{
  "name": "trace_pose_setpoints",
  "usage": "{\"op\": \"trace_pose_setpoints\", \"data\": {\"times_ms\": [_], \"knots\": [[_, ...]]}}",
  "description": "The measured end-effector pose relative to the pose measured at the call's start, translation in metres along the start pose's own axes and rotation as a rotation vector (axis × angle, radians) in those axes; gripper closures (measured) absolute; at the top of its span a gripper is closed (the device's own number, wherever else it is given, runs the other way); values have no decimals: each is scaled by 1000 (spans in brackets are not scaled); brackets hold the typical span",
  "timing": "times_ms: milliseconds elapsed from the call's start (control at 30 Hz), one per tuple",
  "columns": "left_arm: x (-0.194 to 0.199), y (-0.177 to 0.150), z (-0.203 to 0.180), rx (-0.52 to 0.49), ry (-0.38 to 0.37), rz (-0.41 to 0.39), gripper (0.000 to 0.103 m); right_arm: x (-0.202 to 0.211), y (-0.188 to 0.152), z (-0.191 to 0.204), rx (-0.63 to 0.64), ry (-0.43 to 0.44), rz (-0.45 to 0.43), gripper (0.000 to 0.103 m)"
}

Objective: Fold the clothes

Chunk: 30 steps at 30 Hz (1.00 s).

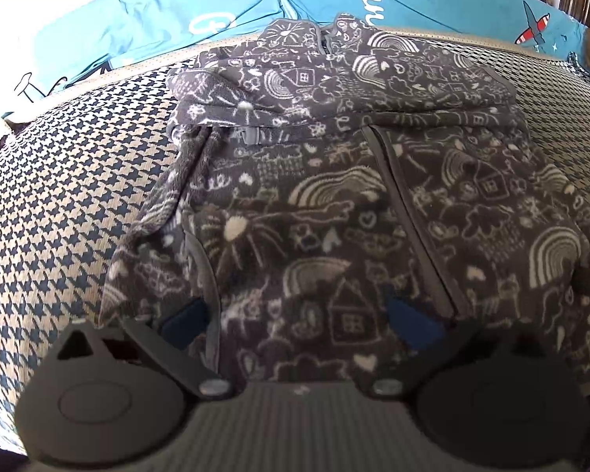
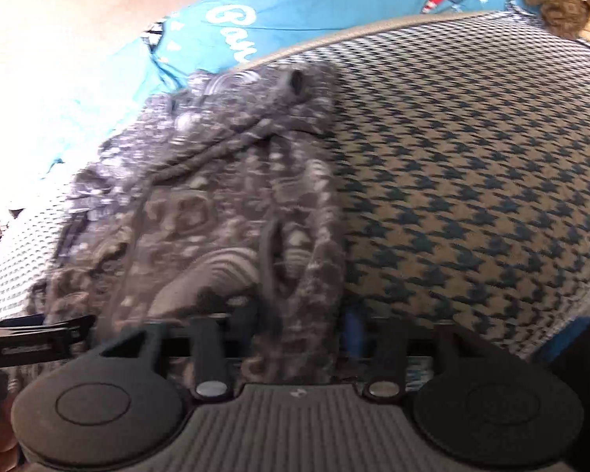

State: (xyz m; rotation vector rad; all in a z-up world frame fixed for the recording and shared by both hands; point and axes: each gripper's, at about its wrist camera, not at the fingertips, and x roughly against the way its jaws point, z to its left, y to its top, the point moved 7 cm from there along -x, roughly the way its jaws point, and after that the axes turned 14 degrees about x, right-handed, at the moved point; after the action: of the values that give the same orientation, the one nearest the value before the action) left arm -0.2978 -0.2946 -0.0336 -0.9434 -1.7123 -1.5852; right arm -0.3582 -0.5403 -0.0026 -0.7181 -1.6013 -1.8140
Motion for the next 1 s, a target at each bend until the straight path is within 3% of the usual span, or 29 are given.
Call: {"op": "trace_pose_setpoints", "data": {"times_ms": [633,1000], "knots": [[0,0,2,23,-6,-1,0,7,6,13,-14,23,-75,83],[1,5,12,81,0,-6,0,14,15,43,110,63,-160,83]]}}
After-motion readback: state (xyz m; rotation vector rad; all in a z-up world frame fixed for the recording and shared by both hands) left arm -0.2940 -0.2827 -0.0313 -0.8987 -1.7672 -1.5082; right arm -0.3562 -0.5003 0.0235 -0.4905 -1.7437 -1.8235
